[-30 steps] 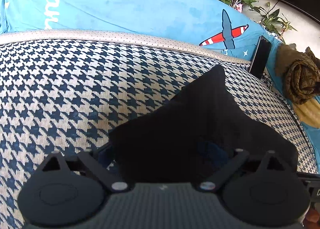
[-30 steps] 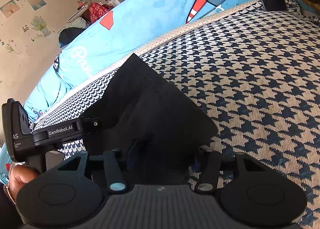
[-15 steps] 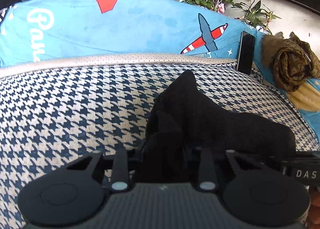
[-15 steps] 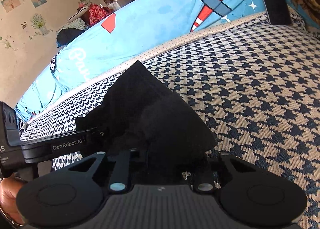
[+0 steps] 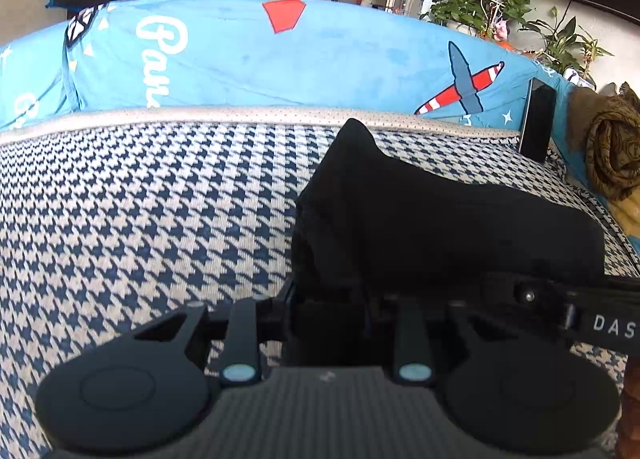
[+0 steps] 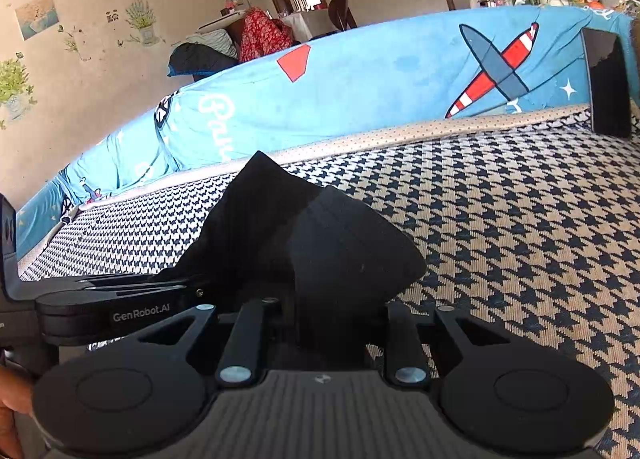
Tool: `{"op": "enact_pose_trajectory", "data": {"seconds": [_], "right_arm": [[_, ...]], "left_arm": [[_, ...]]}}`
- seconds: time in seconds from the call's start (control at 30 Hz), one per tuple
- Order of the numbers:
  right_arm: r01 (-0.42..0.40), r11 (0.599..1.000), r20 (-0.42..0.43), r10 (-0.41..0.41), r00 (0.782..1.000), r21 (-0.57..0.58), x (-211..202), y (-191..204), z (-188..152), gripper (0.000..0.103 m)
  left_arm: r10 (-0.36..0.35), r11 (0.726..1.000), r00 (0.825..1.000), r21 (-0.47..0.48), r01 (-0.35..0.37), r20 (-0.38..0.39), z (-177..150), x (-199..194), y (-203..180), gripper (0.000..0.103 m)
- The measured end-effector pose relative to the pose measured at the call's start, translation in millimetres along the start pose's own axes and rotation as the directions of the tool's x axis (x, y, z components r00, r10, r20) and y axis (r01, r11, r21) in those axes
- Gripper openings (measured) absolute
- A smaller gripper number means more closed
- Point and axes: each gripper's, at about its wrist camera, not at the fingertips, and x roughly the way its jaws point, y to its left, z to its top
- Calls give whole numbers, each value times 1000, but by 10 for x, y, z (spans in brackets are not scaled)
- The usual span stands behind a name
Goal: Fold clothes
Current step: 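Lift the folded black shirt off the bedspread with both tools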
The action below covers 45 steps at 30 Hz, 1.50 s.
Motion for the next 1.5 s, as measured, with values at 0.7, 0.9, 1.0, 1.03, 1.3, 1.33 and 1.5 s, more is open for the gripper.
{"op": "enact_pose_trajectory", "data": {"seconds": [0.7, 0.9, 1.0, 1.03, 1.3, 1.33, 1.5], "right_arm": [[71, 983, -121, -51, 991, 172, 198, -253, -68, 43], [73, 980, -127, -50, 991, 186, 225, -264, -98, 50], [76, 982, -112, -57, 992, 173, 225, -246, -110, 49], [71, 983, -107, -54, 993, 168, 223, -237, -112, 41], [50, 997, -23, -49, 999, 56, 122, -56, -56, 21], [47, 998, -11, -46, 999, 38, 108, -19, -48, 21], [45, 997, 55, -42, 998, -59, 8, 173, -30, 21]], "left_arm": [[-60, 992, 997, -115, 55, -42, -59, 336, 208, 89], [-83, 990, 996, -115, 79, -26, -31, 361, 146, 75], [-127, 987, 992, -106, 124, -21, -19, 354, 98, 44], [-135, 986, 991, -102, 133, -17, -18, 346, 80, 37], [-39, 999, 997, -19, 41, 70, -9, 84, -57, 23], [-12, 1000, 996, 14, 11, 87, -13, 42, -103, 23], [60, 997, 986, 32, -65, 155, -54, -217, -146, 23]]}}
